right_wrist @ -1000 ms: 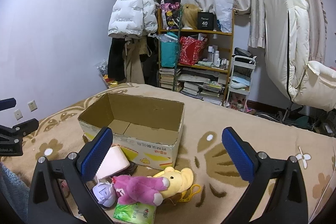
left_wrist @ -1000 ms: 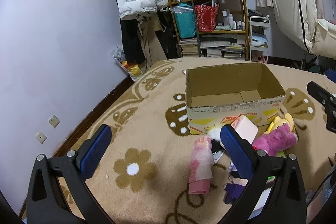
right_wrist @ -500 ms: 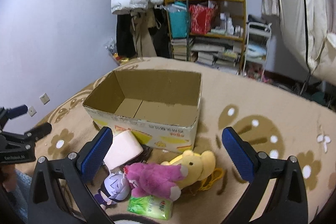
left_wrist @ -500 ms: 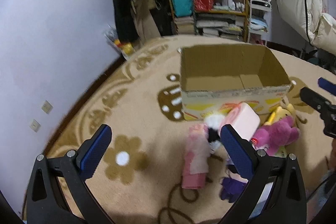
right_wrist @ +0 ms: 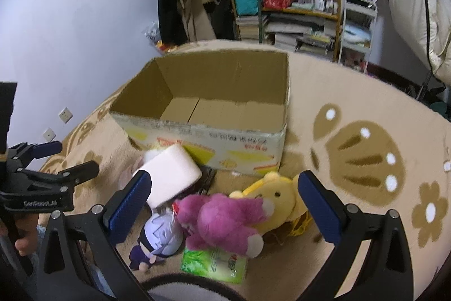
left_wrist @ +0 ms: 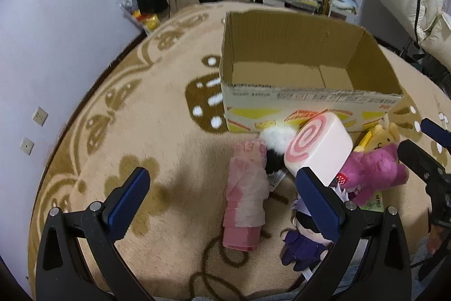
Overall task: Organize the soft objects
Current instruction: 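Move left tool to the plastic-wrapped pink roll while right tool approaches the pink plush bear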
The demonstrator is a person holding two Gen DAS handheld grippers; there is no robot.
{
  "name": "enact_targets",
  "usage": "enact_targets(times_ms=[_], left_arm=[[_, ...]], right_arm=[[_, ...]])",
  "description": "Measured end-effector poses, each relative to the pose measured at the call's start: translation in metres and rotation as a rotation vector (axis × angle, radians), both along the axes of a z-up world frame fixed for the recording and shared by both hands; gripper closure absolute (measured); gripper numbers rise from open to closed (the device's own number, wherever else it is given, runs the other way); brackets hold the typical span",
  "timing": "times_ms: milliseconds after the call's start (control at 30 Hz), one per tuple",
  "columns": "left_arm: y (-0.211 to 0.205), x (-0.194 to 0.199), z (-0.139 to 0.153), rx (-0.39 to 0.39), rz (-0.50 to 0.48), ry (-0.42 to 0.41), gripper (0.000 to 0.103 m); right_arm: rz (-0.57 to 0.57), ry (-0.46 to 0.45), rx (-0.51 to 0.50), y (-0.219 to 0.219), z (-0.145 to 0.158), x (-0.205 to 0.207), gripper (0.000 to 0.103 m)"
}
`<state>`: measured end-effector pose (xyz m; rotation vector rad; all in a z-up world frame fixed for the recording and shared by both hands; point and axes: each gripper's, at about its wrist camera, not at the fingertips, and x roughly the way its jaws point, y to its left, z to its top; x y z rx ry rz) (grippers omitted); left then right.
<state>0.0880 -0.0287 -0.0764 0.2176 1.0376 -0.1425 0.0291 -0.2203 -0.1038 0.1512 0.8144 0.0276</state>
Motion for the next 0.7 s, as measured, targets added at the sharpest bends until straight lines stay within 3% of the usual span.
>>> enact_targets(times_ms=[700], left_arm=[[0.004, 0.024, -0.067, 0.033, 0.040, 0.233, 0.001]], right_arm=[[0.020, 0.159, 0.064, -0.008, -0.044, 0.025, 0.001]])
